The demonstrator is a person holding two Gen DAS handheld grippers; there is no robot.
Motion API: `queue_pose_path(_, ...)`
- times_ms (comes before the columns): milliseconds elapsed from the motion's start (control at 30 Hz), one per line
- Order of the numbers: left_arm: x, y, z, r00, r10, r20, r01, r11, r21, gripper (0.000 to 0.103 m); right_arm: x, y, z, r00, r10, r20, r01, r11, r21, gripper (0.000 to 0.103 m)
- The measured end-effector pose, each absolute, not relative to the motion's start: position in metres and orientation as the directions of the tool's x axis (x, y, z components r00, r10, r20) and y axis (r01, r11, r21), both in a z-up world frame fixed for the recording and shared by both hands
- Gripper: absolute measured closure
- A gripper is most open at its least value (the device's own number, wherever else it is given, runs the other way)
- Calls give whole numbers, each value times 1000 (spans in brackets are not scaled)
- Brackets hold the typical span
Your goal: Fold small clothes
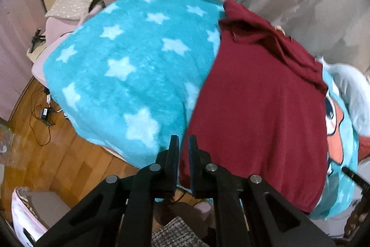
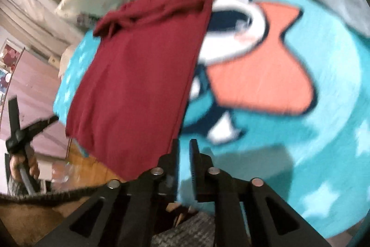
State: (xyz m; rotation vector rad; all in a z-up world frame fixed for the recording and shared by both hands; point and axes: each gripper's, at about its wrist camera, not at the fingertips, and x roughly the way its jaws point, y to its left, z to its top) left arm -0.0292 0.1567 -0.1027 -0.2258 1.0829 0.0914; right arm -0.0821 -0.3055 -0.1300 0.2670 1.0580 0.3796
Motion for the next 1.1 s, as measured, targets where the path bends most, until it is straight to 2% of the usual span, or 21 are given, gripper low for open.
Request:
queue_pose_path(33,-29,157,-98,479,-31,-877,-187,973,-136,95,-78,-308,-123,462,419,-782,-176,907,382,62)
queue_pose_path(67,-27,156,-93,490,-25,-872,-186,974,-132,94,-68,-309,-115,493,412,-766,-181,910,373,48)
queue_pose_path(133,-19,149,-82,514,-30,-858,-163,978,-132,82,-45,-301,-100,532,414,-738,-202,909,364,48)
queue_pose_path(233,6,136,-70,547,-48,-836,-106,986,-126,70,-7,-287,-81,573,407,-712,-215,912,348,48)
queue_pose_path(400,64,113,-62,580,-132,-804,0,987,-162,64,94,-263,-70,605,362,-709,-138,925,354,45)
queue_pose_path(467,93,104,-65,580,-163,-798,42,984,-170,64,136,-256,-77,590,319,-742,-80,937,339,41)
queue_pose_path(567,133,93,-70,581,-188,-792,84,982,-172,64,187,-248,-97,544,262,-797,5,949,315,41)
queue_pose_path(600,146,90,-72,579,-193,-792,94,981,-170,64,202,-246,-106,521,264,-812,29,945,325,41)
queue_pose_path(633,157,88,-74,576,-197,-793,103,980,-168,64,209,-246,-112,506,285,-814,35,936,350,63)
queue_pose_path(667,171,85,-76,573,-201,-794,111,980,-168,64,213,-246,-115,493,307,-814,38,927,372,91)
queue_pose_path(767,203,81,-86,545,-221,-809,111,975,-191,64,210,-258,-114,509,309,-803,58,919,390,93)
queue_pose_path(900,232,72,-96,529,-250,-811,125,968,-217,64,202,-285,-116,529,229,-818,145,925,352,93)
queue_pose_path(1000,256,55,-114,494,-232,-838,158,972,-176,64,203,-293,-121,523,219,-824,175,918,355,93)
queue_pose_path(1100,272,46,-142,449,-127,-885,136,988,-73,64,203,-285,-119,519,194,-832,150,938,312,92)
